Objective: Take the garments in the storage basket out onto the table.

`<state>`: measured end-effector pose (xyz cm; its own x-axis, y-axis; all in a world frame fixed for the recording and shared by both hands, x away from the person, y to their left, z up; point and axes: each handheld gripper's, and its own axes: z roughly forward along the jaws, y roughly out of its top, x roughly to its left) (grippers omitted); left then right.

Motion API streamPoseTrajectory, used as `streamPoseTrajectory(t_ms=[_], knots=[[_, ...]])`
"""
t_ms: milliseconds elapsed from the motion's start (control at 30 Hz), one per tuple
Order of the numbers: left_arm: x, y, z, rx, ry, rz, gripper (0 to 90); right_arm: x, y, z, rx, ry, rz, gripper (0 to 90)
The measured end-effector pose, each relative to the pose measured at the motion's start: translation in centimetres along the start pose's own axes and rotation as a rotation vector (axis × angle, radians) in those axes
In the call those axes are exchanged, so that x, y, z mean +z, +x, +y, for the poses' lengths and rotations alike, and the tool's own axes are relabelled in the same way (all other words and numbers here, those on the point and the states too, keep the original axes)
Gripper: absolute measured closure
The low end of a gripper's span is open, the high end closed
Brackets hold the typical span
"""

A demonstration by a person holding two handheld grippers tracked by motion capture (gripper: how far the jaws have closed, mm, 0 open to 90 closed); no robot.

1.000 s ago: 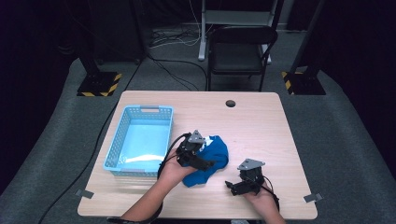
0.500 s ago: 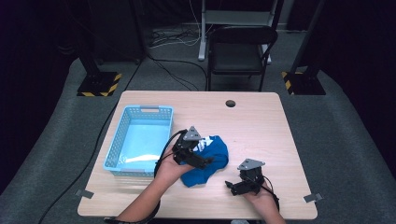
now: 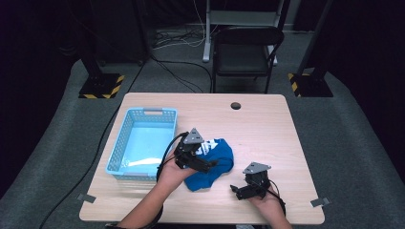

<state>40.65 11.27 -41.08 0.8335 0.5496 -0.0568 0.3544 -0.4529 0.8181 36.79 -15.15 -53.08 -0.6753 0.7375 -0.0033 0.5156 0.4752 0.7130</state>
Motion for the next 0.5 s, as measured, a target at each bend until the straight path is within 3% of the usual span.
streamPoseTrajectory(t_ms=[500], knots=[[-1.07, 0.43, -0.82, -0.011, -0.003, 0.005, 2.4, 0.0, -0.01, 0.0, 0.0, 0.0, -0.001, 0.0]])
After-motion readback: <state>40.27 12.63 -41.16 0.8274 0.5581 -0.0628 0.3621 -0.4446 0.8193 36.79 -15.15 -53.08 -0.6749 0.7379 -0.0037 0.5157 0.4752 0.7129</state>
